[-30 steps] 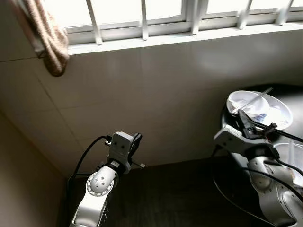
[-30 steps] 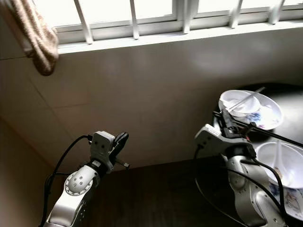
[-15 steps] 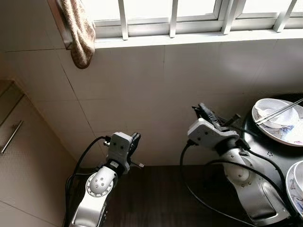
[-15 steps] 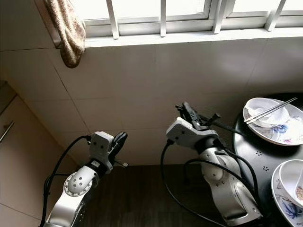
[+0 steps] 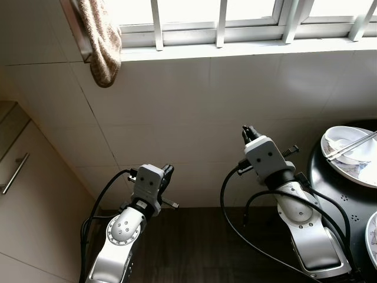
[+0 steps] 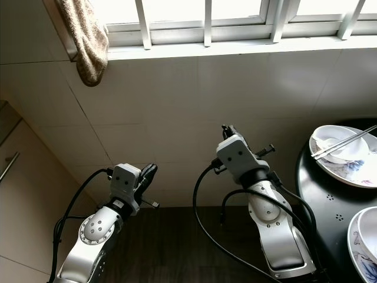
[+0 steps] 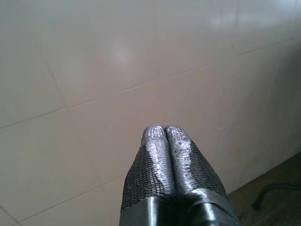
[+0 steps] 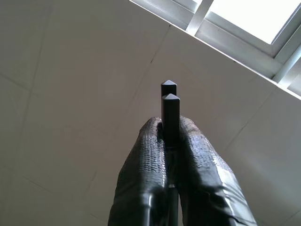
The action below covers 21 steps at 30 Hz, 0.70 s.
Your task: Kitchen organization
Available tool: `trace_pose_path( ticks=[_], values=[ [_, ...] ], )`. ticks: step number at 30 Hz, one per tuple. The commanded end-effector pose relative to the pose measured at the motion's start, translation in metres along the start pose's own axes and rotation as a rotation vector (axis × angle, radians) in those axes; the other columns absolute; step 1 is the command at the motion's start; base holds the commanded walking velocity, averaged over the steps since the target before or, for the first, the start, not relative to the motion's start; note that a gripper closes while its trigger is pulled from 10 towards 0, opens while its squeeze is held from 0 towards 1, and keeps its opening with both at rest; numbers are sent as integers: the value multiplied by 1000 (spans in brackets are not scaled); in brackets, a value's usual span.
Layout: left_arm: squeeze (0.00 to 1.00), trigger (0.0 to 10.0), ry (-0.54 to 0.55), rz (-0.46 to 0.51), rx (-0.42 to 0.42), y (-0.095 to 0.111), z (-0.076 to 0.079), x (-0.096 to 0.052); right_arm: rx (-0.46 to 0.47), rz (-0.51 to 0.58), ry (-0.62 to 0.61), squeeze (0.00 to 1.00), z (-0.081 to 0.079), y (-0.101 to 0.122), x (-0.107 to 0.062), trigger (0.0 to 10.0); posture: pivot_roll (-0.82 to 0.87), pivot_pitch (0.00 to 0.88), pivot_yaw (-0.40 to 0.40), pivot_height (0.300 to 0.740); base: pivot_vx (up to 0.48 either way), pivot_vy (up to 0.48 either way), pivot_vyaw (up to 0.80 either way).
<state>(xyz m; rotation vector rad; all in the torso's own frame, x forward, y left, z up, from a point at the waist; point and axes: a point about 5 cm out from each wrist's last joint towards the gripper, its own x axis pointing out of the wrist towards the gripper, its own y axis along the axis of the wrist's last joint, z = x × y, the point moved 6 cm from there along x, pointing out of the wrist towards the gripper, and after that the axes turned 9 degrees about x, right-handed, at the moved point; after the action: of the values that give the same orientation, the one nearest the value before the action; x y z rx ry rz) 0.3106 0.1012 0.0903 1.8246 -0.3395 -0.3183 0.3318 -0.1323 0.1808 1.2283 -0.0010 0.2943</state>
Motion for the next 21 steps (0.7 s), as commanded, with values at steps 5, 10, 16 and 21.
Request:
trace_pose_path(
  ticks=[5, 10, 16, 21],
  values=[
    [0, 10000, 29, 19, 24, 7, -8, 2, 134, -73, -35, 0, 11, -18, -3, 10000, 13, 0, 20, 740, 0, 0, 794],
    [0, 10000, 67, 32, 59, 14, -15, 4, 194, -122, -32, 0, 9, -31, -8, 10000, 13, 0, 21, 740, 0, 0, 794],
    [0, 10000, 110, 30, 95, 18, -23, 7, 209, -127, -17, 0, 7, -31, -8, 10000, 13, 0, 21, 740, 0, 0, 794],
    [0, 10000, 146, 65, 98, 31, -29, 13, 215, -116, -6, 0, 5, -28, -6, 10000, 13, 0, 21, 740, 0, 0, 794]
  ],
)
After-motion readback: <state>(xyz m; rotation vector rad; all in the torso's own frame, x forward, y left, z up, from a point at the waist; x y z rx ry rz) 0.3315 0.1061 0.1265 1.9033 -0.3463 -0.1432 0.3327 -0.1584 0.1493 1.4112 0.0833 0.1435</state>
